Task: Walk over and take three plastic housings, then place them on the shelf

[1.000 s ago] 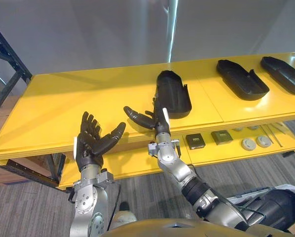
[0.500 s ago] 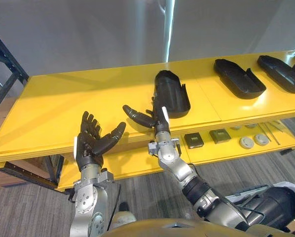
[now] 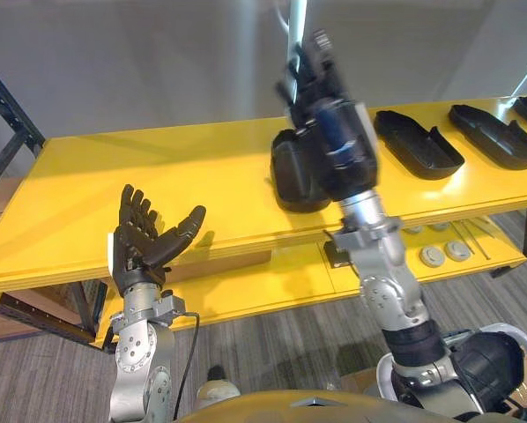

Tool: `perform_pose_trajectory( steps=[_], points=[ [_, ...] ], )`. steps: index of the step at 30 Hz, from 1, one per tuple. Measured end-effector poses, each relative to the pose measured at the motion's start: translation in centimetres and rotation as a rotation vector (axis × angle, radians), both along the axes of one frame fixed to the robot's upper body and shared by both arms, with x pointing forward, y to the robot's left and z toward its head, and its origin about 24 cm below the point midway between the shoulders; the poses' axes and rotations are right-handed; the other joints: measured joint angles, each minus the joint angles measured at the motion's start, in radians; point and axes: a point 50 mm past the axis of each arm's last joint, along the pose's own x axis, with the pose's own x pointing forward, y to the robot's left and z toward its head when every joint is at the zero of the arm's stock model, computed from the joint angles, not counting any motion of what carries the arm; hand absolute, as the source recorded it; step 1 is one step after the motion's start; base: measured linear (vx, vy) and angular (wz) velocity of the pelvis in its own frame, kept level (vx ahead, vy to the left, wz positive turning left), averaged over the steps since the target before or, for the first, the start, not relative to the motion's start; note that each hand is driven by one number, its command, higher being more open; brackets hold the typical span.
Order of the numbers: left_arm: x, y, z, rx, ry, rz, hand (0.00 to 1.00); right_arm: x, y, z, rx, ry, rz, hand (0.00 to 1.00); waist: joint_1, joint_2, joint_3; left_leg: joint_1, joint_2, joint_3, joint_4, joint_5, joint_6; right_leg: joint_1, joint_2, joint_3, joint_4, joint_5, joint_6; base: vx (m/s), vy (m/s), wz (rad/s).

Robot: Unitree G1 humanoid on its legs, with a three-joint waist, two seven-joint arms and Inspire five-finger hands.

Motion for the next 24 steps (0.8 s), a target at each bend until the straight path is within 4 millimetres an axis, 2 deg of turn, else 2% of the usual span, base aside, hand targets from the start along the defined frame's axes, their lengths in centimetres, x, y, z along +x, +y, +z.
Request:
perform_pose_trajectory(
  steps=[2,4,7,8,14,18,24],
  points=[
    [-0.1,0.1,0.0,0.000,0.002,0.009,1.00,-0.6,-1.6,-1.0,-0.011,0.038,-0.098,1.00,-0.010,0.000,0.000,-0.001,0.001,0.008,0.000,-0.001,0.001,-0.007,0.000,0.007,0.000,0.000,0.000,0.01,0.005,-0.12],
    [-0.2,0.3,0.0,0.001,-0.004,0.021,1.00,-1.7,-3.8,-3.6,-0.061,0.153,-0.232,1.00,-0.026,0.000,0.000,-0.002,0.001,0.020,0.000,-0.002,0.001,-0.016,0.000,0.020,0.000,0.002,0.001,0.03,0.011,-0.15],
    [-0.6,0.4,0.3,0.002,-0.031,0.042,1.00,-3.5,-5.4,-6.6,-0.094,0.294,-0.321,1.00,-0.050,0.001,-0.001,-0.002,0.003,0.036,0.000,-0.006,-0.003,-0.027,0.000,0.037,0.000,0.007,0.008,0.05,0.009,-0.14],
    [-1.3,1.8,2.2,0.012,-0.150,0.168,1.00,-5.8,-9.2,-9.2,-0.120,0.457,-0.627,1.00,-0.084,0.005,0.000,0.018,0.009,0.075,0.002,-0.021,-0.005,-0.041,-0.001,0.073,0.019,0.000,0.008,0.02,0.004,-0.06],
    [-1.3,1.8,2.1,0.012,-0.150,0.168,1.00,-5.8,-9.2,-9.3,-0.121,0.459,-0.625,1.00,-0.086,0.006,0.001,0.017,0.009,0.074,0.004,-0.021,-0.005,-0.042,-0.001,0.072,0.019,0.000,0.008,0.00,0.000,0.00],
    [-1.1,1.3,2.1,0.003,-0.150,0.148,1.00,-5.7,-9.0,-10.7,-0.140,0.508,-0.595,1.00,-0.095,0.009,0.004,0.015,0.009,0.071,0.004,-0.022,-0.003,-0.042,0.000,0.071,0.021,-0.002,0.006,0.00,0.000,0.00],
    [-0.3,0.3,2.6,0.021,-0.176,0.061,1.00,-6.2,-7.3,-12.9,-0.195,0.582,-0.451,1.00,-0.111,0.017,0.027,0.012,0.009,0.066,0.002,-0.022,0.000,-0.051,-0.003,0.082,0.052,-0.023,0.003,0.00,0.001,0.01]
  ],
)
